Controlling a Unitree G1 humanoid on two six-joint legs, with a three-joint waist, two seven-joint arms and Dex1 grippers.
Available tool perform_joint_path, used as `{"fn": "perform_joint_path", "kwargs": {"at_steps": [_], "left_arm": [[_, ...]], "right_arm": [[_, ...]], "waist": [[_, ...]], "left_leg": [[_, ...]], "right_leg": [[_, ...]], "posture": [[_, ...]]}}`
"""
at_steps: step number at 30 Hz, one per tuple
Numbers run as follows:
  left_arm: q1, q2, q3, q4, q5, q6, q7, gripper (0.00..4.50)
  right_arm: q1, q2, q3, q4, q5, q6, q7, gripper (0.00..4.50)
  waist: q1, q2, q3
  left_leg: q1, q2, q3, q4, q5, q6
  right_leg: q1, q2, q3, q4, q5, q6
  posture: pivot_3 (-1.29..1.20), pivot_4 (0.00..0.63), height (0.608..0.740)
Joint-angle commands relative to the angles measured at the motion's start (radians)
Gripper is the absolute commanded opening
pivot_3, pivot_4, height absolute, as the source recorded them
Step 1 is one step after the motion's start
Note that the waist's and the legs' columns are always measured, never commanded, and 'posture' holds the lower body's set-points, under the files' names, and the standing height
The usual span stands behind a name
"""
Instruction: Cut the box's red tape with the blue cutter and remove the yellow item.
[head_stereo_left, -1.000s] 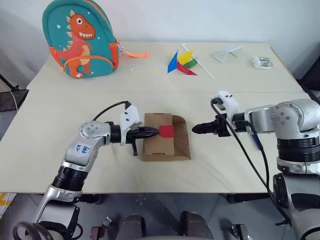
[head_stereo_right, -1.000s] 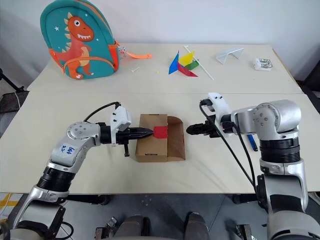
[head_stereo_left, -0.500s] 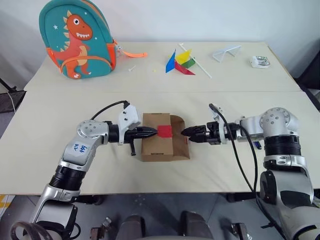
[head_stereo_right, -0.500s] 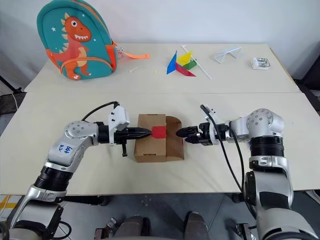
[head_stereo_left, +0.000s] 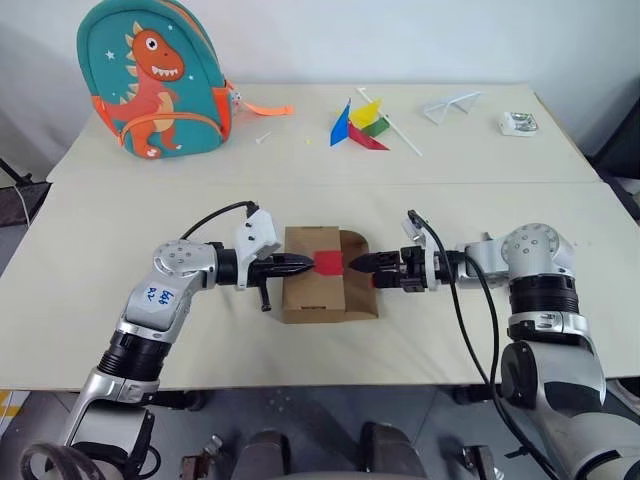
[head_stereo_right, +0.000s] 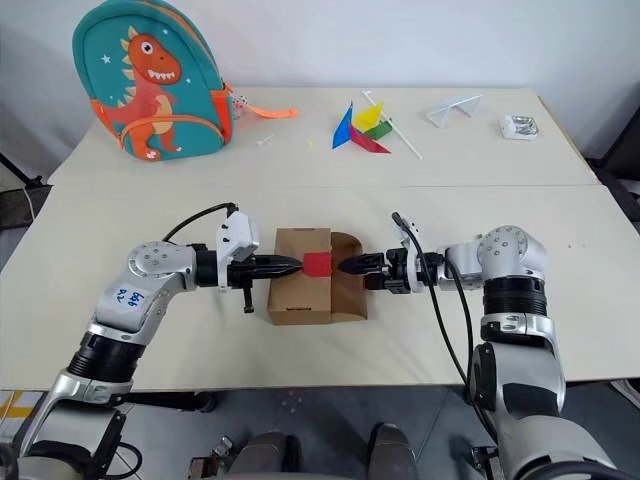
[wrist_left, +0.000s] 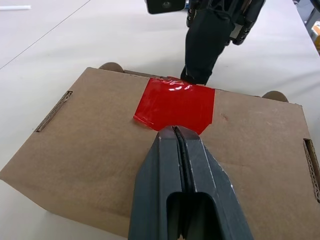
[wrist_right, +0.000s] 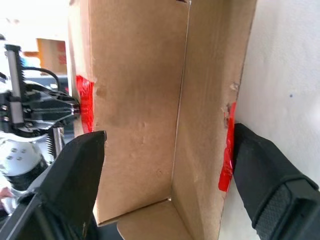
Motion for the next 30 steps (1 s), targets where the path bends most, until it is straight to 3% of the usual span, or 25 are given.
{"fn": "perform_joint_path", "kwargs": {"at_steps": [1,5,20,23,26,30], "left_arm": [[0.019,0.018,-0.008,-0.004,0.016,0.021,0.000,0.00],[0.020,0.022,-0.006,-0.007,0.015,0.026,-0.001,0.00],[0.018,0.017,-0.009,-0.014,0.010,0.039,0.002,0.00],[0.022,0.016,-0.008,-0.016,0.010,0.039,0.005,0.00],[0.026,0.016,-0.007,-0.019,0.010,0.039,0.008,0.00],[0.032,0.016,-0.004,-0.021,0.009,0.038,0.014,0.00]], "right_arm": [[0.024,0.013,-0.002,0.003,-0.025,0.005,0.015,2.97],[0.031,0.018,0.030,-0.001,-0.062,-0.008,0.035,1.58],[-0.032,0.056,0.212,0.019,-0.169,-0.048,0.156,1.58],[-0.032,0.055,0.213,0.021,-0.182,-0.053,0.167,0.99],[-0.032,0.048,0.212,0.005,-0.185,-0.046,0.182,0.02],[-0.043,0.032,0.201,-0.011,-0.189,-0.031,0.190,0.02]], "waist": [[-0.001,0.000,0.000],[-0.004,0.000,0.000],[-0.023,0.001,-0.001],[-0.023,0.001,-0.001],[-0.022,-0.001,-0.001],[-0.021,-0.001,-0.002]], "left_leg": [[0.000,0.000,0.000,0.000,0.000,0.000],[0.000,0.000,0.000,0.000,0.000,0.000],[0.001,0.000,0.000,0.000,0.000,0.000],[0.001,0.000,0.000,0.000,0.000,0.000],[0.002,0.000,0.000,0.000,0.000,0.000],[0.002,0.000,0.000,0.000,0.000,0.000]], "right_leg": [[0.000,0.000,0.000,0.000,0.000,0.000],[0.000,0.000,0.000,0.000,0.000,0.000],[0.000,0.000,0.000,0.002,0.000,0.000],[0.000,0.000,0.000,0.002,0.000,0.000],[0.000,0.000,0.000,0.002,0.000,0.000],[0.001,0.000,0.000,0.001,0.000,0.000]], "posture": [[0.00,0.150,0.740],[0.00,0.150,0.740],[0.00,0.150,0.740],[0.00,0.150,0.740],[0.00,0.150,0.740],[0.00,0.150,0.740]]}}
